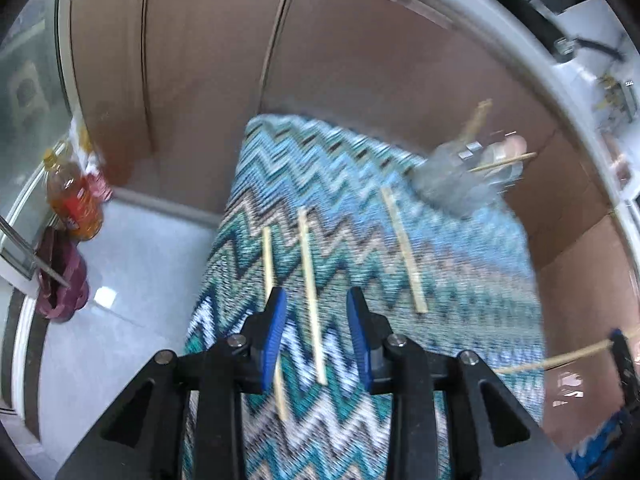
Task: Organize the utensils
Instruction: 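Lift the held chopsticks and carry both toward the utensil holder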
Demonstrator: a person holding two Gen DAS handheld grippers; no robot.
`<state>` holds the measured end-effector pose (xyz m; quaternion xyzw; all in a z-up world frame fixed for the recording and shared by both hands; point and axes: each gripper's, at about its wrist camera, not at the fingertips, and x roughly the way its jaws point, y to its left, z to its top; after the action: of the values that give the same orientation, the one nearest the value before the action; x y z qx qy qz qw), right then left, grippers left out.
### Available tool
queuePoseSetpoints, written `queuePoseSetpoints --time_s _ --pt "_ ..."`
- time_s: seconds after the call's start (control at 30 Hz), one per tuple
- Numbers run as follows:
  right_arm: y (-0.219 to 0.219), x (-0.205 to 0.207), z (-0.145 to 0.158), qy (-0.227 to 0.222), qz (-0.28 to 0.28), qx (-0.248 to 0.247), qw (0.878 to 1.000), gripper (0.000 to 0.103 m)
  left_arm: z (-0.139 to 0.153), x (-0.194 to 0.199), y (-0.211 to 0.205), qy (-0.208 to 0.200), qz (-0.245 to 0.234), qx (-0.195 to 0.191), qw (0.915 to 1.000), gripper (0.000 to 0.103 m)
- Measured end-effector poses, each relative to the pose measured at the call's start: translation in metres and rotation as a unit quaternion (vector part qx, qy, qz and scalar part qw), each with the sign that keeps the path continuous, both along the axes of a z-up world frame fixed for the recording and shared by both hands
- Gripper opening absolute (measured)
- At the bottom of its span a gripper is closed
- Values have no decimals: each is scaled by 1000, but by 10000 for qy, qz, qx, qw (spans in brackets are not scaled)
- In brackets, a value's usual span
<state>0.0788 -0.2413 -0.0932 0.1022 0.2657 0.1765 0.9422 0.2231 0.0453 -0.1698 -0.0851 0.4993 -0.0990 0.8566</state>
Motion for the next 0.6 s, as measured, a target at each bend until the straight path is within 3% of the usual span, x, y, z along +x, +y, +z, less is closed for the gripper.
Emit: queuePoseSetpoints --time_s 0.3,0.6 --pt "-19 29 -25 290 -37 251 9993 5 -61 69 0 905 21 376 9952 21" --pt "-26 49 -42 461 2 423 9980 5 -95 94 -7 1329 6 660 9889 9"
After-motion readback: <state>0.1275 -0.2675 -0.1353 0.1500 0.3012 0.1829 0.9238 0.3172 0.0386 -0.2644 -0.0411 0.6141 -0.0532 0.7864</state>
